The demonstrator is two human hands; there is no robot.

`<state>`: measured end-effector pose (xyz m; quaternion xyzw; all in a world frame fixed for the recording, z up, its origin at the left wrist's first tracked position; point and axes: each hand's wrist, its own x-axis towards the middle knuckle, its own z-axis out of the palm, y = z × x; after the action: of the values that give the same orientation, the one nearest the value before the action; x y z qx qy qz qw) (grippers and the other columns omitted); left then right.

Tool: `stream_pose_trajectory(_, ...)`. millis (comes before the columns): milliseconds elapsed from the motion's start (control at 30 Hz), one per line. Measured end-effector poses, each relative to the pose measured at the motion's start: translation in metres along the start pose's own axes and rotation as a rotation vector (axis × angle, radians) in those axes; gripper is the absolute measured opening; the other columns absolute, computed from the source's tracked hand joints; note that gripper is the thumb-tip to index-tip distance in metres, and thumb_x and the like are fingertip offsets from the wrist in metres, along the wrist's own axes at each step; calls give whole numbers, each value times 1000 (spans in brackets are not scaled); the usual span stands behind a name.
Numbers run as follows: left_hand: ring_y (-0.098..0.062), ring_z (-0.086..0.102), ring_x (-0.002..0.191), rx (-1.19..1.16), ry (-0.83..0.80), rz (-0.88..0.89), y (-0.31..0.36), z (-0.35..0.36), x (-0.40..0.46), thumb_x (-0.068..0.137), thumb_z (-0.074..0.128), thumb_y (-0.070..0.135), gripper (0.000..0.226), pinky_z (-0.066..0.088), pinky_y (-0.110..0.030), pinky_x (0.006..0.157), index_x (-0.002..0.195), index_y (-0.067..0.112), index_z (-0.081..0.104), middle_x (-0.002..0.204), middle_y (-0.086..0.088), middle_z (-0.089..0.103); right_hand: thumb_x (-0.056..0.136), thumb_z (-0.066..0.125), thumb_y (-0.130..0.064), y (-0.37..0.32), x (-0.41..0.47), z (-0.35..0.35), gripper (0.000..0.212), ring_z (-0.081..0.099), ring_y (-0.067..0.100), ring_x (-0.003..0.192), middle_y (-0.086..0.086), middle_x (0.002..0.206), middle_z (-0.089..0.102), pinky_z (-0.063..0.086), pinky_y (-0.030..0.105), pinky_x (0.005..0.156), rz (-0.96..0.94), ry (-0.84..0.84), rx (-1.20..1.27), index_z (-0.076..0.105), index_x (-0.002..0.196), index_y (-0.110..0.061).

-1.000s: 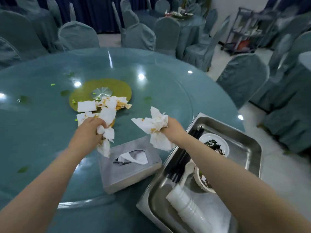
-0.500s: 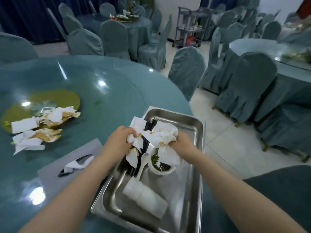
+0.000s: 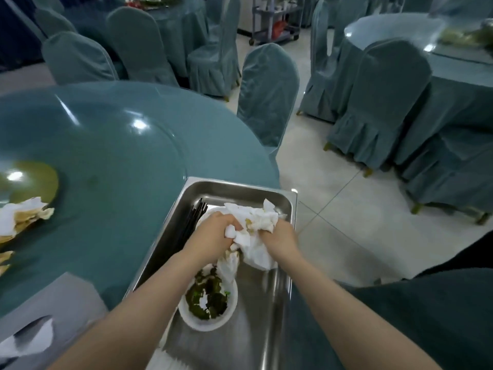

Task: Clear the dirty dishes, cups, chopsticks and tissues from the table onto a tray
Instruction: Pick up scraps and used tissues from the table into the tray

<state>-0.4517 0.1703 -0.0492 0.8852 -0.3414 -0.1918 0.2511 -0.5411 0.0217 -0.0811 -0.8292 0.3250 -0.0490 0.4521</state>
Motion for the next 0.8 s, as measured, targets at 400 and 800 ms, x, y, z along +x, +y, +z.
stream_pose_trajectory(400, -3, 64, 84, -156, -476, -63, -5, 38, 23, 75, 74, 36, 52, 55, -27, 80, 123, 34, 54, 97, 13, 67, 82, 57, -28, 1, 38, 1, 66, 47, 27, 124, 1, 143, 44, 41, 29, 88, 136, -261, -144, 34, 144, -23)
stream_pose_trajectory(800, 0, 63, 91, -245, -156, -152, -55, -48, -73, 85, 65, 33, 47, 50, -24, 87, 130, 31, 50, 96, 19, 64, 91, 55, -24, -72, -32, 30, 50, 48, 21, 124, 2, 141, 46, 40, 32, 100, -183, -137, -229, 43, 139, -19)
